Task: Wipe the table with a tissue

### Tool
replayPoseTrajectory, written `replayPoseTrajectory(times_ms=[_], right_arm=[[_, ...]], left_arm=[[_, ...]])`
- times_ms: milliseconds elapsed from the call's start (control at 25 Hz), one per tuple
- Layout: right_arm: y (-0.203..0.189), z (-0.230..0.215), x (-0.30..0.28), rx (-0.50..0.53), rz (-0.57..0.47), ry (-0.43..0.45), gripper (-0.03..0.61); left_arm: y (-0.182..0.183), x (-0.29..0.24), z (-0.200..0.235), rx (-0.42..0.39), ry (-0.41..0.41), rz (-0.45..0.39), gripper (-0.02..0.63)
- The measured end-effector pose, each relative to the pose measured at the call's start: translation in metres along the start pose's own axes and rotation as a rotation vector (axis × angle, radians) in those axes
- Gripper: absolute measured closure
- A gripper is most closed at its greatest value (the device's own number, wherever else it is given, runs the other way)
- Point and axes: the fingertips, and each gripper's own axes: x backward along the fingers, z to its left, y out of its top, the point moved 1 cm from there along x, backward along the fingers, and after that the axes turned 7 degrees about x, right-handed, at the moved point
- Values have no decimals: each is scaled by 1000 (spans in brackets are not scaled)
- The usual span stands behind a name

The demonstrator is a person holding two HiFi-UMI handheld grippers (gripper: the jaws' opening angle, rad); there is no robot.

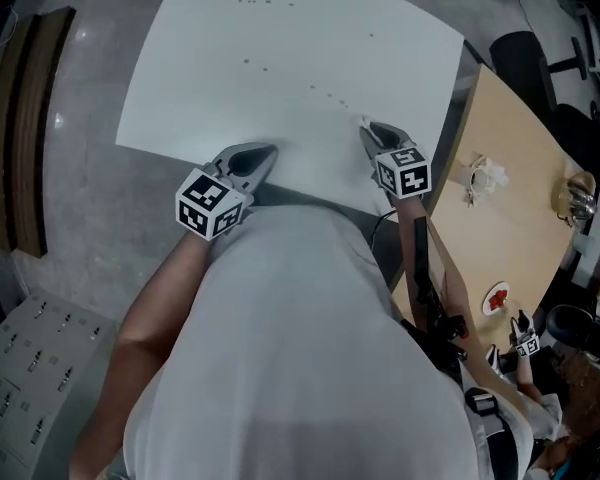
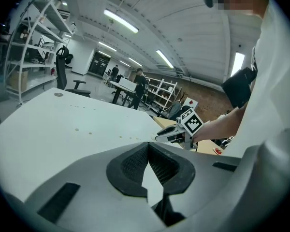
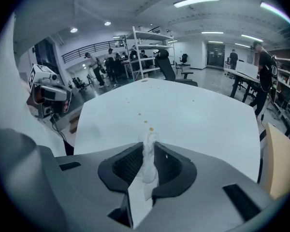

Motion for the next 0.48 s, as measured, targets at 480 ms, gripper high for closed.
replayPoseTrajectory(times_ms=[480], right_arm=[[8, -32, -48, 30, 131, -67, 503]], left_arm=[[-7, 36, 34, 89, 100, -68, 607]])
